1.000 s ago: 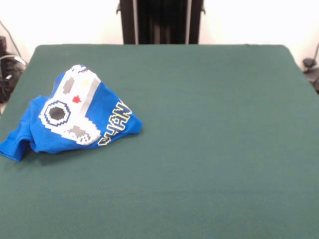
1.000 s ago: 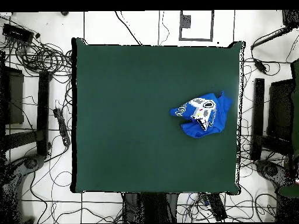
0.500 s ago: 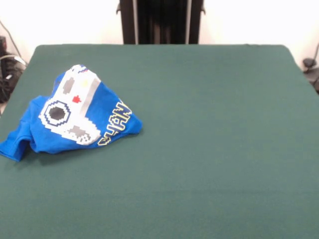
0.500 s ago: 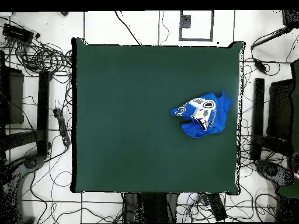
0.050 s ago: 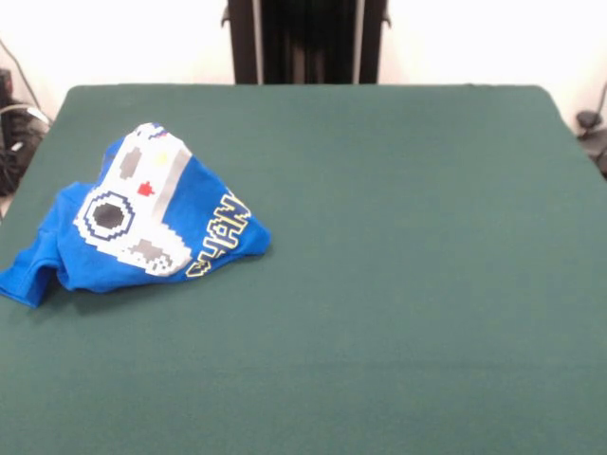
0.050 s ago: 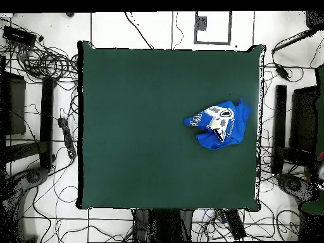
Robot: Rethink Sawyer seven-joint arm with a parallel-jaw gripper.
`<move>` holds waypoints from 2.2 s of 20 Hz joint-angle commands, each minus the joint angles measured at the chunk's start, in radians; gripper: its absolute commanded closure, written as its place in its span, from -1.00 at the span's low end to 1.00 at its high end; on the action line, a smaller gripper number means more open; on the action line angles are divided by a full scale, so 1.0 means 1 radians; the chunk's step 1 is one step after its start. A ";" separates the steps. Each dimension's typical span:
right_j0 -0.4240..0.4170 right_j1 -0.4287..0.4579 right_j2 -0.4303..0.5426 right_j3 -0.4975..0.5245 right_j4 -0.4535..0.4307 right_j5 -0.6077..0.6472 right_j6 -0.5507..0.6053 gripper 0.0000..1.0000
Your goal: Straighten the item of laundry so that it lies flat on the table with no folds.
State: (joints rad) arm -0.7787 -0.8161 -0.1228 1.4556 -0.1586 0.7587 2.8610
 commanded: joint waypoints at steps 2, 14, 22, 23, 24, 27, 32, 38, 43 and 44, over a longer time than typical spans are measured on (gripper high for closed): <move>0.006 0.047 0.181 0.155 -0.124 -0.046 -0.368 1.00; -0.071 0.110 0.285 0.220 -0.126 -0.040 -0.279 1.00; 0.026 0.114 0.238 0.193 -0.072 0.024 -0.090 1.00; 0.046 0.110 0.224 0.188 -0.061 0.035 -0.054 1.00; 0.056 0.109 0.217 0.185 -0.054 0.039 -0.037 1.00; 0.092 0.106 0.193 0.188 -0.025 0.033 0.031 1.00; 0.143 0.104 0.154 0.186 0.008 0.026 0.090 1.00; 0.169 0.064 0.118 0.168 0.010 0.087 0.017 1.00; 0.128 0.007 0.136 0.148 -0.037 0.132 -0.154 1.00; 0.115 0.004 0.142 0.143 -0.045 0.137 -0.180 1.00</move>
State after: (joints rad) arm -0.6667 -0.8015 -0.0051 1.5242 -0.1935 0.7553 2.8172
